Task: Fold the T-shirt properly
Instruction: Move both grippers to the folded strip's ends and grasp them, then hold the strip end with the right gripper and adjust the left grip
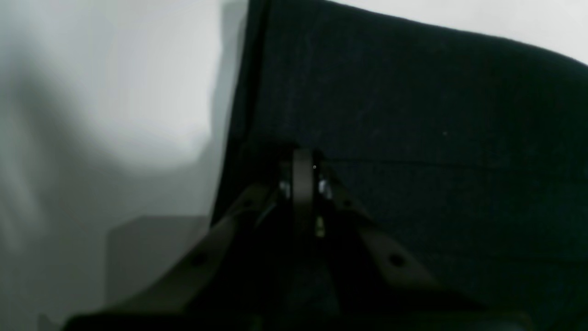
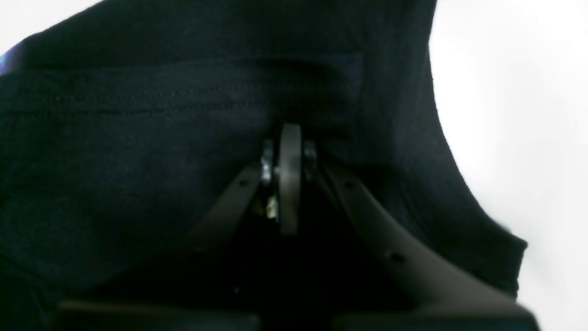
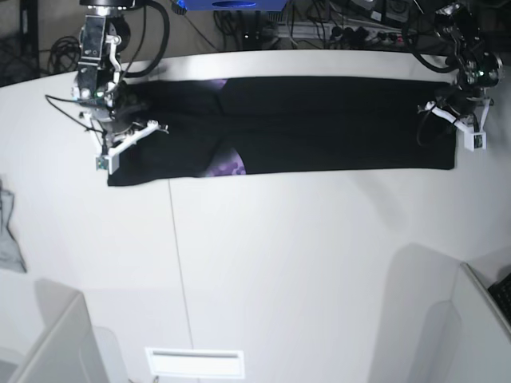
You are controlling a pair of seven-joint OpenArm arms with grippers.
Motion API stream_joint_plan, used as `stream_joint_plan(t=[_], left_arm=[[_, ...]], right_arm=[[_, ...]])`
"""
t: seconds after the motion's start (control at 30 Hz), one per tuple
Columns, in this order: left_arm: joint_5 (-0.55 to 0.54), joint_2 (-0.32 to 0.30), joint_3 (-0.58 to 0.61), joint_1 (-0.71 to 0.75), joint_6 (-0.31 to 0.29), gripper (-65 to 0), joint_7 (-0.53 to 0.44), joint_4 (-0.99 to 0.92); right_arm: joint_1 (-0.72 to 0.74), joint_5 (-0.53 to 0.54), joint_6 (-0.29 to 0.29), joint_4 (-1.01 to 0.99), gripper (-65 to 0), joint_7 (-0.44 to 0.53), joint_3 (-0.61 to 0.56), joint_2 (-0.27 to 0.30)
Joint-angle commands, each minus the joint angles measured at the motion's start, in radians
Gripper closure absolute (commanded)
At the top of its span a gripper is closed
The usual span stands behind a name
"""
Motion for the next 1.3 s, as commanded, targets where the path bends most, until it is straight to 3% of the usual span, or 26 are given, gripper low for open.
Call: stream_joint_plan(t=[0.0,0.23,0.43,0.53,0.73,1.0,1.17,1.23,1.27], left_arm=[[0.06,0.003,0.01,-0.017,0.004,0.0,0.055,-0.028],[0.151,0.003,0.01,-0.175,0.004,0.0,0.064,-0.093],[0.152,0.003,0.002,-0.187,-0.002,0.0,0.122,0.032],[0.102,0.001,-0.003,-0.186,-0.002,0.0,0.179,0.104],[-0.013,-0.012,-0.122,-0.181,-0.003,0.0,0.32,0.288],[-0.092,-0.103,-0.145,-0.153,-0.003,0.0,0.322,0.199],[-0.202,-0.137,-0.139,-0.121,-0.005,-44.8,0.228,0.09],[-0.242,-0.138,-0.138,-0.109,-0.005,-60.2,0.191,0.058],[-0.253,-0.138,-0.138,-0.107,-0.006,-65.0,0.183,0.044]], right_arm=[[0.013,-0.012,-0.006,-0.032,0.0,-0.055,-0.003,0.002],[0.128,-0.013,-0.007,-0.126,0.0,-0.055,0.005,0.009],[0.102,-0.01,-0.003,0.015,0.0,-0.057,0.002,0.004],[0.094,-0.009,-0.001,0.07,0.0,-0.055,-0.001,0.004],[0.069,-0.009,-0.001,0.146,0.0,-0.057,-0.003,0.002],[0.033,-0.009,0.0,0.225,0.0,-0.057,-0.003,0.002],[0.031,-0.009,0.0,0.225,0.0,-0.057,-0.003,0.002],[0.031,-0.009,0.0,0.225,0.0,-0.057,-0.003,0.002],[0.031,-0.009,0.0,0.225,0.0,-0.057,-0.003,0.002]])
